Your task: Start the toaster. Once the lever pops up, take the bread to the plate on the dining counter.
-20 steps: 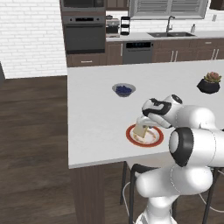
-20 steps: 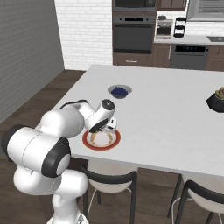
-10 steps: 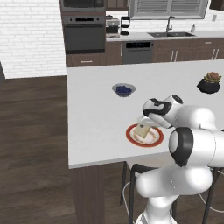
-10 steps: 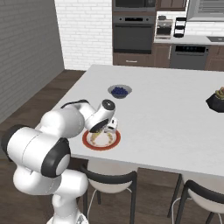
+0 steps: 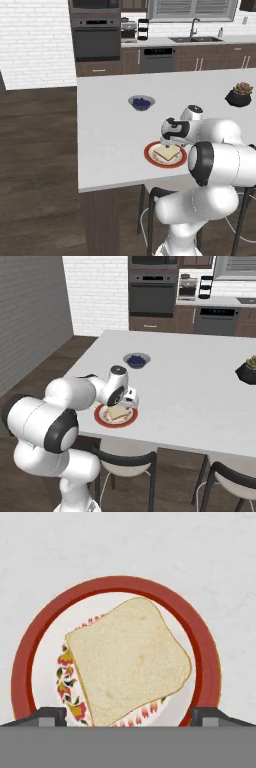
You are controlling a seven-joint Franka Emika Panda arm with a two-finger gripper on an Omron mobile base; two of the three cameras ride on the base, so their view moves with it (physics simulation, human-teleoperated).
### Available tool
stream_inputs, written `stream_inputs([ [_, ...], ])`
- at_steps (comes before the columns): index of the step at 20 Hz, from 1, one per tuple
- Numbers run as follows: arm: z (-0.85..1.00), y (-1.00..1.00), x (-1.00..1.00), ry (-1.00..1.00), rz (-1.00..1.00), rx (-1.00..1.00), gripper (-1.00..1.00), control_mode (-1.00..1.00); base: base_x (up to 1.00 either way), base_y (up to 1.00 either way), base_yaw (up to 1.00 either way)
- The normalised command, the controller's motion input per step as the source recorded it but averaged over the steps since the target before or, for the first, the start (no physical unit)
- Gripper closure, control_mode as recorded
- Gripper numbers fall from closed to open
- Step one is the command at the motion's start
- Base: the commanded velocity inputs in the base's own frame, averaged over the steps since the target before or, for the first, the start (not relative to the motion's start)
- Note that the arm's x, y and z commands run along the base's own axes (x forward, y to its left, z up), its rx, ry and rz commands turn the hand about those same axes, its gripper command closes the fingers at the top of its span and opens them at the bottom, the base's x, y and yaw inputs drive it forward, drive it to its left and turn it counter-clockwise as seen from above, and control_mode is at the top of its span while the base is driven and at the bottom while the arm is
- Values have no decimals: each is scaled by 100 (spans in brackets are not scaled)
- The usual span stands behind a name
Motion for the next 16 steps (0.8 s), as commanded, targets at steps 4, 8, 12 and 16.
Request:
stream_inputs([
  [4,0,-6,2,10,0,-28,-100,-100,0,0,0],
  [8,19,-5,-19,-5,0,-1,-100,-100,0,0,0],
  [12,68,0,-68,-18,1,1,-100,-100,0,0,0],
  [16,46,0,-69,-13,7,12,-100,-100,0,0,0],
])
